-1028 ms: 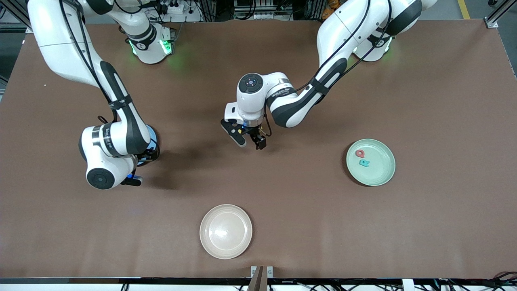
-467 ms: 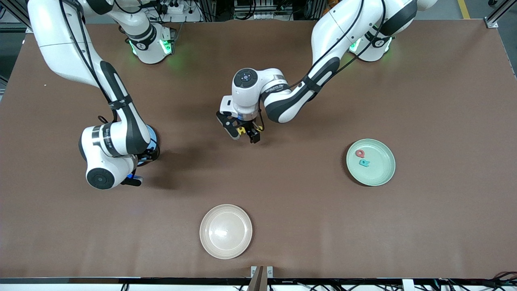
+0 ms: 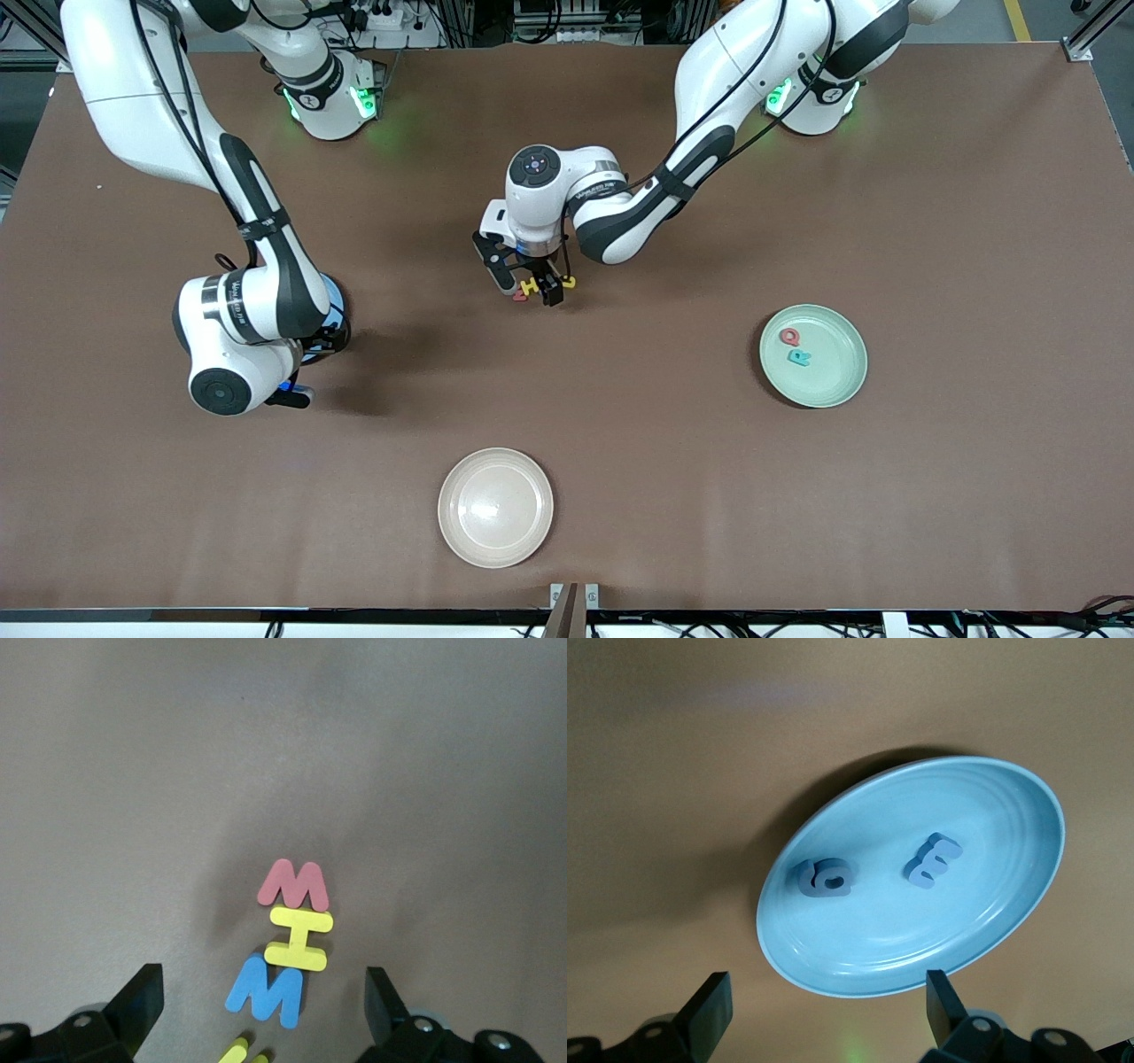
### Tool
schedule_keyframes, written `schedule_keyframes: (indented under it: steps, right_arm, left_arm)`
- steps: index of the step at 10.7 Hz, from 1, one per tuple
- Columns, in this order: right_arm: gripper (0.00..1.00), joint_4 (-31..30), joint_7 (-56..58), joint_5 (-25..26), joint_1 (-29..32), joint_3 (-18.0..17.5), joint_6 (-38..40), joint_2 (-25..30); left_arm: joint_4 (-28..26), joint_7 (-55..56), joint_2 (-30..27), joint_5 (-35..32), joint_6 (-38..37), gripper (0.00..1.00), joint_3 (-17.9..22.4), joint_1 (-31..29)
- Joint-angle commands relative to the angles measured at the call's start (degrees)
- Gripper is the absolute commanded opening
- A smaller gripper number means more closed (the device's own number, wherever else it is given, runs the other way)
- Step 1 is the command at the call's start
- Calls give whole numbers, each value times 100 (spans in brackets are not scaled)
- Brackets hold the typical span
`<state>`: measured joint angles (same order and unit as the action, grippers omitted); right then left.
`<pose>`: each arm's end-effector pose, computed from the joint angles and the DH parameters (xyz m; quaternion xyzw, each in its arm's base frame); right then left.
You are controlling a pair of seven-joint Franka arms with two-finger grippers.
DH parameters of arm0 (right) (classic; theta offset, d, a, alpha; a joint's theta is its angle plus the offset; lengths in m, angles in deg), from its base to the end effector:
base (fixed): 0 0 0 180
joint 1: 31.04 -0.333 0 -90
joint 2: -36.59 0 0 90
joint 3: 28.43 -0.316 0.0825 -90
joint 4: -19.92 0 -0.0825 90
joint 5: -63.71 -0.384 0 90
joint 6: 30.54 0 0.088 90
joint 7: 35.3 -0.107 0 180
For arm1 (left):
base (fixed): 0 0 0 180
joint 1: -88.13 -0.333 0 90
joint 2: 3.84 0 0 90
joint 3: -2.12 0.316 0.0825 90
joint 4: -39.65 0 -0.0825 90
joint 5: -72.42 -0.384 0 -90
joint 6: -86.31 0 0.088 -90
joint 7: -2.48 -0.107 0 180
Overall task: Sort upper and lower case letters into plates
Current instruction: 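Lower the left gripper and grasp the yellow H letter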
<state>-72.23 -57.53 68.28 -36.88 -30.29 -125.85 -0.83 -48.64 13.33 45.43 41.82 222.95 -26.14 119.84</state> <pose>0.6145 0.0733 0.2151 0.9495 -0.1060 -0.2773 0.1015 0.4097 -0.5834 0.1941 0.8603 -0.5066 0.0519 0.0234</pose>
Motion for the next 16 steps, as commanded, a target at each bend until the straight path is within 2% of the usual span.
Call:
schedule_keyframes:
  steps: [1, 6, 16]
  right_arm:
    - [96, -57, 34, -89, 22, -25, -5, 76]
    - [96, -57, 25, -89, 22, -25, -5, 76]
    - [96, -31, 25, -89, 22, -25, -5, 76]
  left_arm:
    - [-39, -399, 39, 177, 318, 100, 4, -86]
    - [-39, -373, 92, 431, 337, 100, 4, -52]
    - [92, -285, 356, 441, 381, 100, 21, 72]
